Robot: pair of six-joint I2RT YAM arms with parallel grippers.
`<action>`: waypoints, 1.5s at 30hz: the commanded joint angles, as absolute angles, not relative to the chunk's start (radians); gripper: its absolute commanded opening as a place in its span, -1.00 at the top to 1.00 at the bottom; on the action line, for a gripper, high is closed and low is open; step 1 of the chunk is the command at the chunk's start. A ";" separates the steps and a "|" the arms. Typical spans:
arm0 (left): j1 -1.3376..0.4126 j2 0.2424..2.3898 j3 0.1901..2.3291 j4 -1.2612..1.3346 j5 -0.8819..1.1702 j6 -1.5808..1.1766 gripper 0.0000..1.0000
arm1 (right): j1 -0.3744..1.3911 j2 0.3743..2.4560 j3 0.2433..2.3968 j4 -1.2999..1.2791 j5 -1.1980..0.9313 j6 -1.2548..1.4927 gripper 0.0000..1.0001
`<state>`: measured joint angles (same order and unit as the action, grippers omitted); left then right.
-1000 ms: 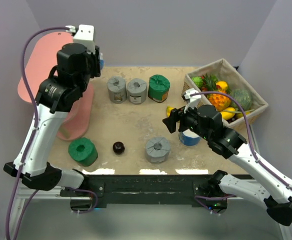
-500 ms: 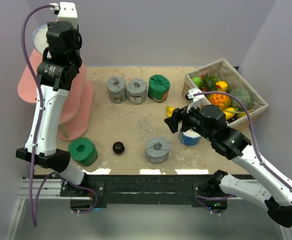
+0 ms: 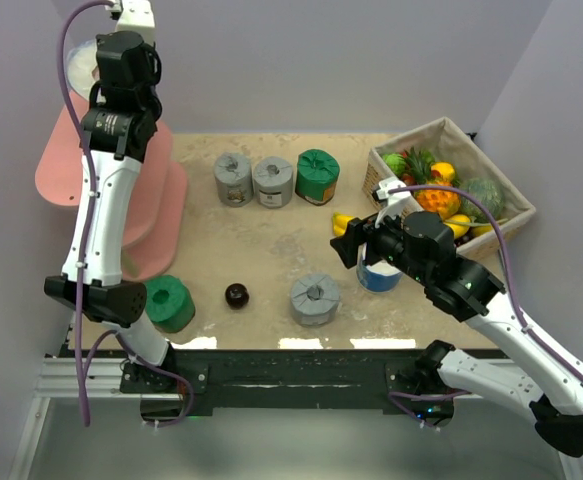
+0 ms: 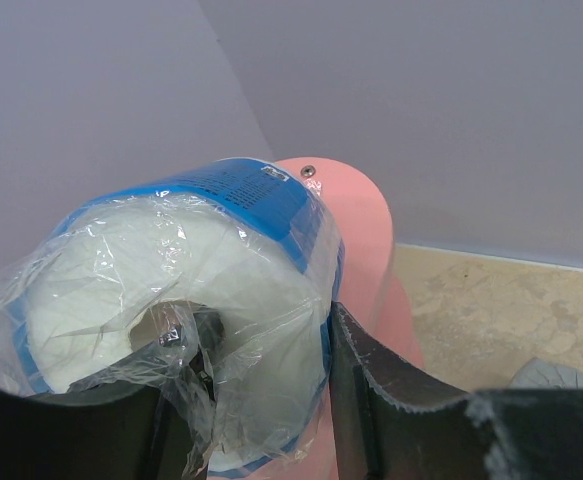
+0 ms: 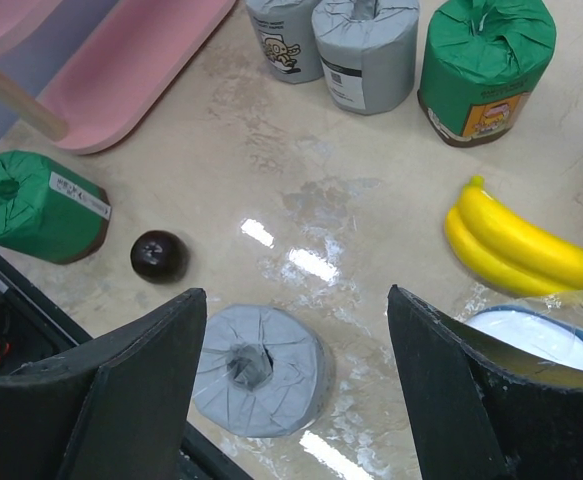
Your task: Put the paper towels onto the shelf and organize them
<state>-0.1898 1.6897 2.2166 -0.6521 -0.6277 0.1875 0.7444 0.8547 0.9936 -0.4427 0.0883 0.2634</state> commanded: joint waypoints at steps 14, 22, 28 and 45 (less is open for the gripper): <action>-0.250 1.576 2.263 -0.667 -0.402 0.104 0.41 | 0.744 0.854 1.014 -0.416 0.104 0.245 -0.54; -0.425 1.598 2.129 -0.738 -0.411 0.086 0.47 | 0.744 0.841 1.005 -0.416 0.100 0.256 -0.54; -0.425 1.632 1.987 -0.667 -0.546 0.175 0.48 | 0.742 0.825 0.997 -0.416 0.104 0.255 -0.55; -0.419 1.723 1.784 -0.502 -0.781 0.296 0.47 | 0.744 0.822 1.011 -0.410 0.109 0.230 -0.56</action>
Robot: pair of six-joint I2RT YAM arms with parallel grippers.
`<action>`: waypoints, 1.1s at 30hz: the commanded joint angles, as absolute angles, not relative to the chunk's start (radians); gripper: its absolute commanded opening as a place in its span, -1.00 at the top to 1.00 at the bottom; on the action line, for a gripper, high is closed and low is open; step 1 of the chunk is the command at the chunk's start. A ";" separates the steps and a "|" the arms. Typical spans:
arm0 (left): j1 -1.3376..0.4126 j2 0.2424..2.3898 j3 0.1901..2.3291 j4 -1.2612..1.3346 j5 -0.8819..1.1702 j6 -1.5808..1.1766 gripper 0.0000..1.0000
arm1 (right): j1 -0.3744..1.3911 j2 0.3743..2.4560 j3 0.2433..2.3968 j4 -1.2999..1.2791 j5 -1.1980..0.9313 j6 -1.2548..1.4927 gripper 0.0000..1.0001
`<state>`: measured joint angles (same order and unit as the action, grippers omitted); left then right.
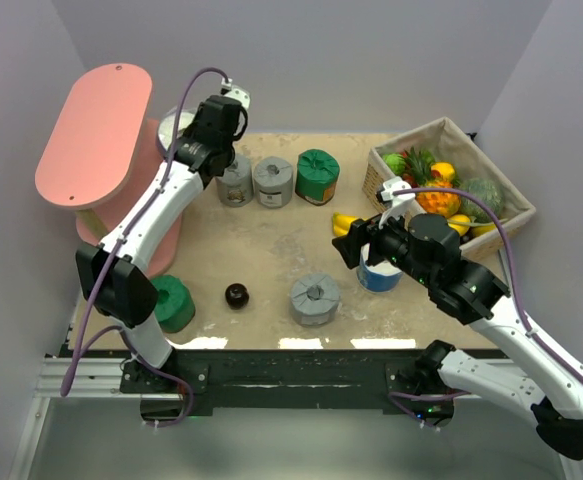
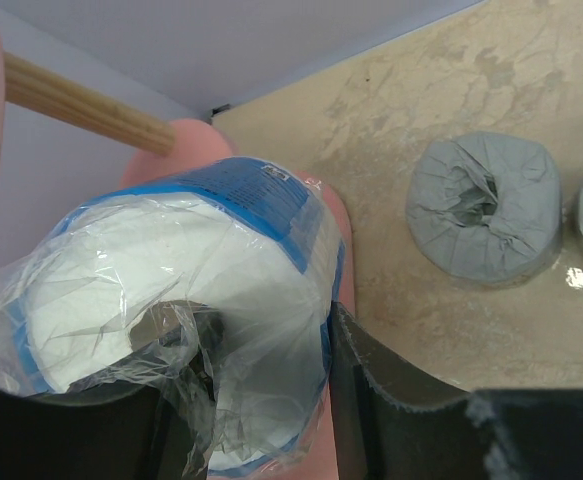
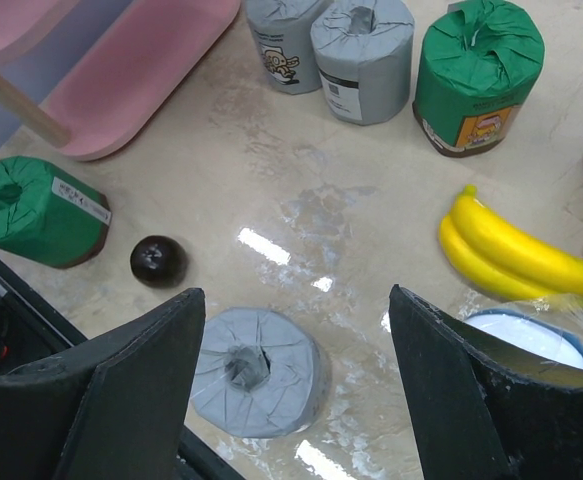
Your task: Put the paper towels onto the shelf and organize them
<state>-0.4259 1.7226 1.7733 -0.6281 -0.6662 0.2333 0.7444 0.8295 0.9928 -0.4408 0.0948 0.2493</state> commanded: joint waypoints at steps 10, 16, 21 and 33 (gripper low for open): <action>-0.399 1.750 1.744 -0.471 -0.864 0.324 0.38 | 0.742 0.816 0.991 -0.405 0.112 0.226 -0.57; -0.388 1.758 1.727 -0.456 -0.916 0.340 0.34 | 0.742 0.813 1.002 -0.416 0.115 0.218 -0.57; -0.382 1.755 1.692 -0.410 -0.977 0.388 0.21 | 0.744 0.792 1.000 -0.428 0.123 0.218 -0.57; -0.380 1.758 1.651 -0.288 -1.080 0.505 -0.14 | 0.742 0.759 0.999 -0.460 0.144 0.221 -0.58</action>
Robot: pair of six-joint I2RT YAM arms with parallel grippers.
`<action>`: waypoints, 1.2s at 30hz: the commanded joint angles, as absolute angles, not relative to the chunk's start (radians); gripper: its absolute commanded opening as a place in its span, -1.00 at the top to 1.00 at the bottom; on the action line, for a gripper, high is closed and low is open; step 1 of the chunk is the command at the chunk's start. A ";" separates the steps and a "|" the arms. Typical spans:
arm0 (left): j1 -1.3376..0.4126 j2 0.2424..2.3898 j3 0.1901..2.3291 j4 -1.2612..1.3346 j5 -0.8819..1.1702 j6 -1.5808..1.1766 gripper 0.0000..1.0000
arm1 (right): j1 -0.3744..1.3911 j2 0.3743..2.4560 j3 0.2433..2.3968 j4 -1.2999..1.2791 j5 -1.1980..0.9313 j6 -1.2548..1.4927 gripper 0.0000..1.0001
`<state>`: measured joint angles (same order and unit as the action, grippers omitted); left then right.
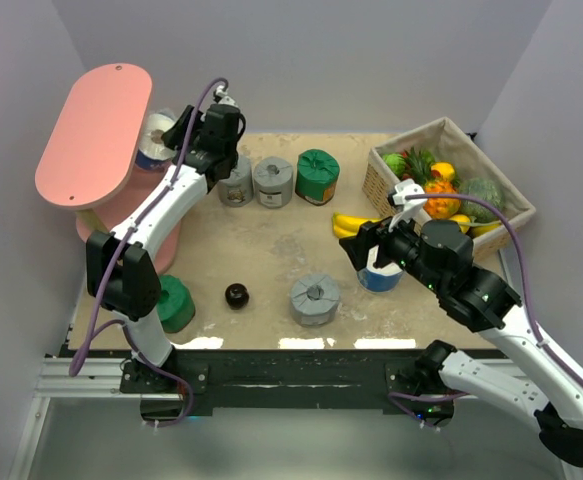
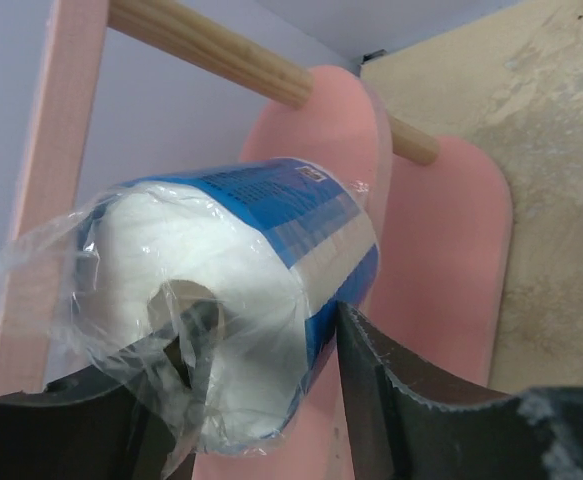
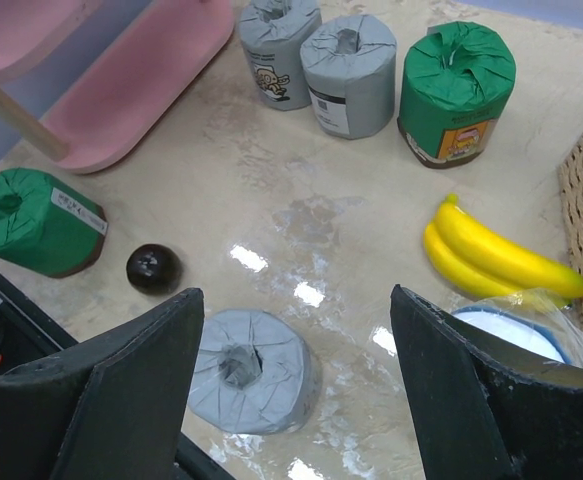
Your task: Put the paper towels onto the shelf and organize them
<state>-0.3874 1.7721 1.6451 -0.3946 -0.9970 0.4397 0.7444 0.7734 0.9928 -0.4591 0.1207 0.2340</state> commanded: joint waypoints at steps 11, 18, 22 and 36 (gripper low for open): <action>-0.393 1.758 1.677 -0.276 -1.083 0.512 -0.23 | 0.744 0.767 0.994 -0.451 0.143 0.218 -0.59; -0.393 1.776 1.690 -0.275 -1.094 0.518 -0.23 | 0.742 0.764 0.989 -0.456 0.144 0.218 -0.59; -0.391 1.784 1.694 -0.242 -1.138 0.551 -0.23 | 0.742 0.769 0.996 -0.457 0.143 0.215 -0.59; -0.423 1.720 1.736 -0.229 -1.100 0.568 -0.28 | 0.744 0.769 0.997 -0.459 0.140 0.203 -0.60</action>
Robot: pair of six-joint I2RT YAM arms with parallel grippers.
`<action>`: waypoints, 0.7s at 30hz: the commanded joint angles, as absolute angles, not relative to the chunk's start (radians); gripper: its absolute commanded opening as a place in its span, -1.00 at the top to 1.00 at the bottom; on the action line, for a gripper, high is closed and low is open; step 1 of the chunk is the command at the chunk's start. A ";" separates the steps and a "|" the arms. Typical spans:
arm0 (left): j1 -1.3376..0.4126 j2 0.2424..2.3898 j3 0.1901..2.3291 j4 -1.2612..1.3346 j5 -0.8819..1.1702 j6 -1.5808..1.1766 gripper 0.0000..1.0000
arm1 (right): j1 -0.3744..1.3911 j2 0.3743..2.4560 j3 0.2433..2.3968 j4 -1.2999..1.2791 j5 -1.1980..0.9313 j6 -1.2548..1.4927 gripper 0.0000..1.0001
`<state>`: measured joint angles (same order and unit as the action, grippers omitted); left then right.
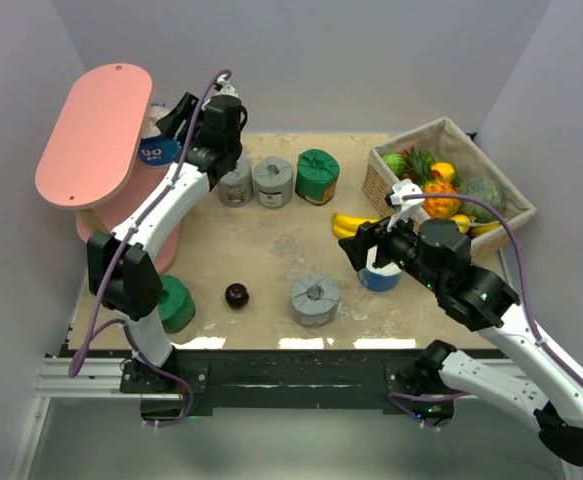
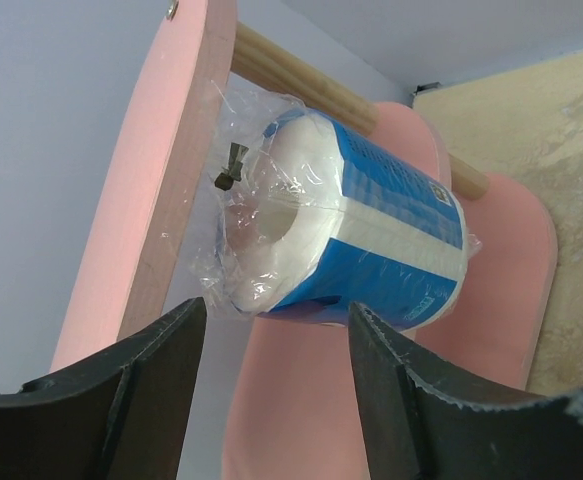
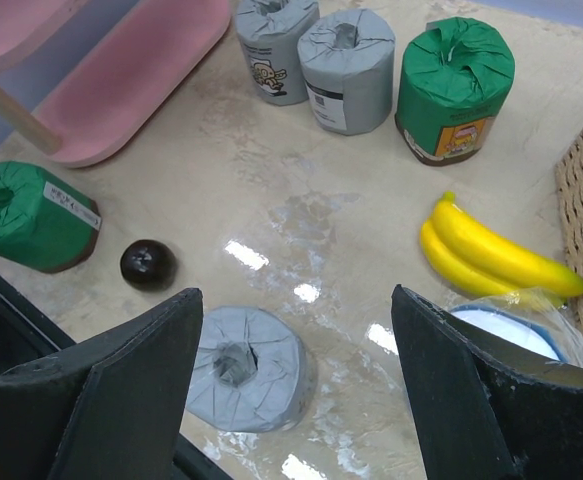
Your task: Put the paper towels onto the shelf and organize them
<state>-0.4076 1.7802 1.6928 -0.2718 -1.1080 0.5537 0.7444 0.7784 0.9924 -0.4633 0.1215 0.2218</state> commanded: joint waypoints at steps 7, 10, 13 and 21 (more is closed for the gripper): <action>-0.491 1.735 1.772 -0.265 -1.081 0.581 -0.28 | 0.742 0.779 0.999 -0.449 0.123 0.209 -0.60; -0.512 1.767 1.825 -0.305 -1.062 0.531 -0.25 | 0.742 0.778 0.991 -0.442 0.114 0.213 -0.60; -0.528 1.821 1.885 -0.397 -0.982 0.462 -0.07 | 0.742 0.778 0.971 -0.420 0.107 0.219 -0.59; -0.440 1.930 1.948 -0.491 -0.926 0.379 0.49 | 0.744 0.770 0.971 -0.420 0.112 0.215 -0.57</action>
